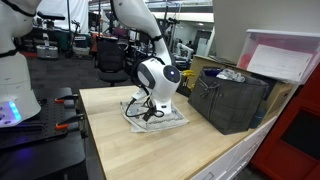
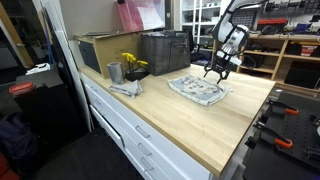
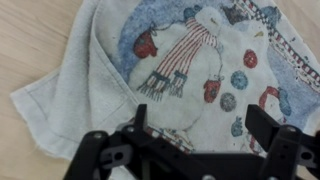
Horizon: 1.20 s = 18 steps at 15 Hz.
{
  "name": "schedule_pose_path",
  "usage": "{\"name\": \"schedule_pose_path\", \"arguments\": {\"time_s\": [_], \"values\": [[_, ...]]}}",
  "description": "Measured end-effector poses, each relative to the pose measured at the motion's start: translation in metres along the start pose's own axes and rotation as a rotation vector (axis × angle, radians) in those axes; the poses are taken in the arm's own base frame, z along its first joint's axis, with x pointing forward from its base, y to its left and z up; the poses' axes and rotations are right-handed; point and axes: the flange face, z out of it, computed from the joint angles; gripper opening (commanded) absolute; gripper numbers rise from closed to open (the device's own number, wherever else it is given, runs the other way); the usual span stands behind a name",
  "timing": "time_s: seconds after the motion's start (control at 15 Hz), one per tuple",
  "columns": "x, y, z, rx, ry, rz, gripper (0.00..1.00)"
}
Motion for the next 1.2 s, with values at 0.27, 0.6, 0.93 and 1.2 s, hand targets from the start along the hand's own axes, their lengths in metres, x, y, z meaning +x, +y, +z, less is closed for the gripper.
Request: {"name": "schedule_pose_path", "arguments": {"time_s": [0.27,0.6,0.93,1.2], "values": [[-0.002,0.006,0.008,-0.01,-0.012,0.007,1.0],[-0.006,0.02,0.019,-0.037,-0.034,0.019,1.0],[-0.012,0.015,0.012,-0.131,-0.006,-0.05,1.0],[-0.022,0.008,-0.009,-0.225,0.051,-0.087,1.0]]}}
